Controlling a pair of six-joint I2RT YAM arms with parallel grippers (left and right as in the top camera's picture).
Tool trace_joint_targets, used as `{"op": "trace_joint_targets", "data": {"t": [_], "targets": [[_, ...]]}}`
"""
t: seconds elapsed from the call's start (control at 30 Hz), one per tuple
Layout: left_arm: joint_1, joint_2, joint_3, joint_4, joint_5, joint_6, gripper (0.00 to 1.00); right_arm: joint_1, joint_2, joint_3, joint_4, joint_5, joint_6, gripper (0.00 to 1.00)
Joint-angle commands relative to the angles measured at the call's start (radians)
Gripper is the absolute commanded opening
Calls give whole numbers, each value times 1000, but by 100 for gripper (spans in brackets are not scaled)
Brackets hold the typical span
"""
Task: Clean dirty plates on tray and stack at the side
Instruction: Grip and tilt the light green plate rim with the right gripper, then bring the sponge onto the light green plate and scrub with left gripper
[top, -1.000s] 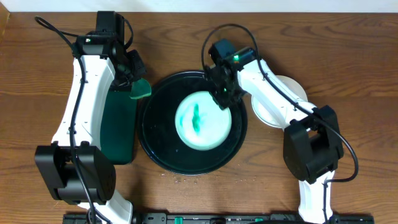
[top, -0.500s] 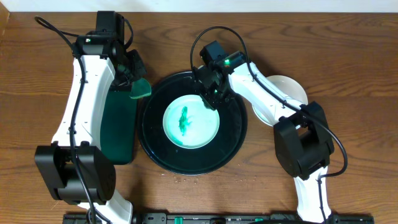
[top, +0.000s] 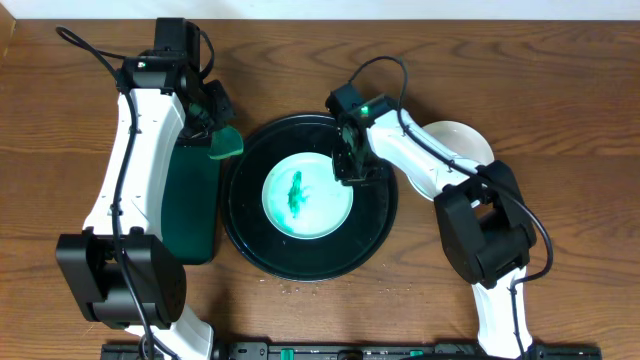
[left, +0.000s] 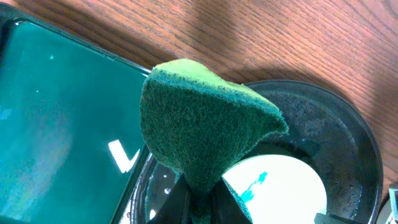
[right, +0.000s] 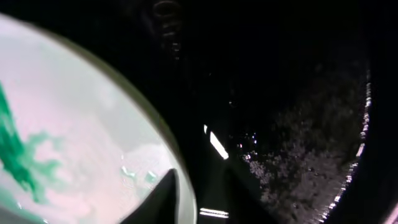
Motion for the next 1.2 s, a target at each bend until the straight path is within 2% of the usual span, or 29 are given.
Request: {"op": "trace_joint_targets", "data": {"t": [0.0,0.1,0.17,0.27,0.43,0.53,0.6,0.73,0.93,1.17], "targets": [[-3,-5,-6,-2,-4,-5,7,13,11,-42,48,1,32,15],[-19,-5,-6,-2,-5,-5,7,28,11,-72,87,1,27,15],[-49,-3,-6,-2,-7,-5,7,24,10,-68,91,1,19,1],[-72,-2,-6,-2,-9,3,7,2,3,-51,80,-2,-29,1],[-86,-2,-14,2,-8,5,7,-55,2,-27,103,-91,-255,1],[-97,0,-36,3,-6,27,7,-59,10,-27,111,-141,-317,1],[-113,0,-69,6,4,39,7,-54,15,-27,117,-139,-310,1],[-154,0,-157,61,49,52,7,-57,16,-32,118,-91,-164,1],[-247,2,-290,192,74,94,7,-52,23,-49,138,-89,-147,1],[-266,84,-378,295,105,92,7,-42,23,-49,145,-85,-151,1]]}}
